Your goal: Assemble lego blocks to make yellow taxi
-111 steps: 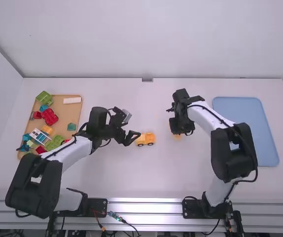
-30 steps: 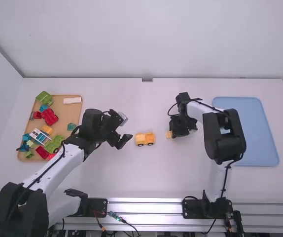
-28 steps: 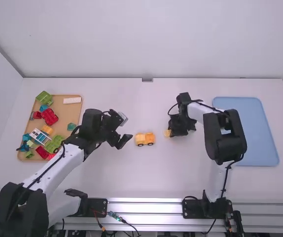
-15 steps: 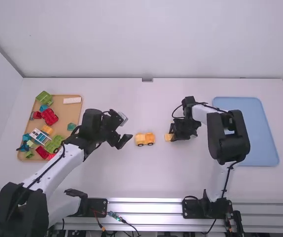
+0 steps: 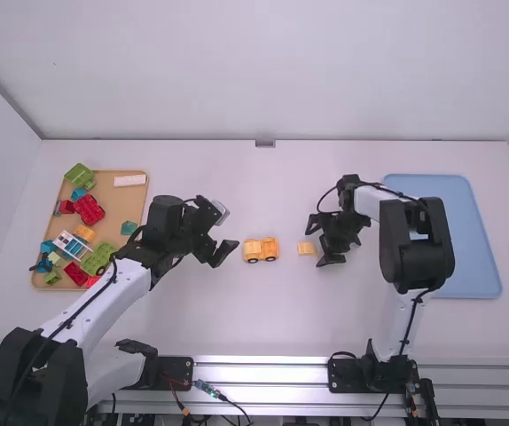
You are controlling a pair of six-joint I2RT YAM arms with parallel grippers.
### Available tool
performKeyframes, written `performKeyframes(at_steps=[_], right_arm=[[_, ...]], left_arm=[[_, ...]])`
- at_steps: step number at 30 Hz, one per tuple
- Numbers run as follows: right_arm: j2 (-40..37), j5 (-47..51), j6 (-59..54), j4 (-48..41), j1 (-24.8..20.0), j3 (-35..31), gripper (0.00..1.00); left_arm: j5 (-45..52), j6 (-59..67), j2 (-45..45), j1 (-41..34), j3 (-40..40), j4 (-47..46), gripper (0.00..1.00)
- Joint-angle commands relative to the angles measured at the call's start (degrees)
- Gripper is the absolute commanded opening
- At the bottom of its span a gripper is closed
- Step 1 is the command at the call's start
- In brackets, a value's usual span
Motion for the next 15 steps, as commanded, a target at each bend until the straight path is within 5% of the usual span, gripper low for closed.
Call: performKeyframes(at_steps=[1, 3, 7, 15], right_arm=[[1.34, -2.1, -6.58, -4.52, -2.69, 3.77, 1.0], [1.34, -2.16, -10.51, -8.69, -4.09, 6.07, 0.95], [1.34, -0.83, -19.56, -17.11, -6.21, 11.55, 0.64], [1.31, 3.58, -39.1, -18.9, -6.27, 22.0, 0.6]], left_arm=[[0.32, -0.17, -0.52, 0.17, 0.83, -0.11, 0.99], [0.35, -0.22, -0.52, 0.17, 0.83, 0.83, 0.99], [0.56, -0.24, -0.52, 0.15, 0.83, 2.89, 0.99], [0.5, -0.61, -0.52, 0.17, 0.83, 2.62, 0.99]])
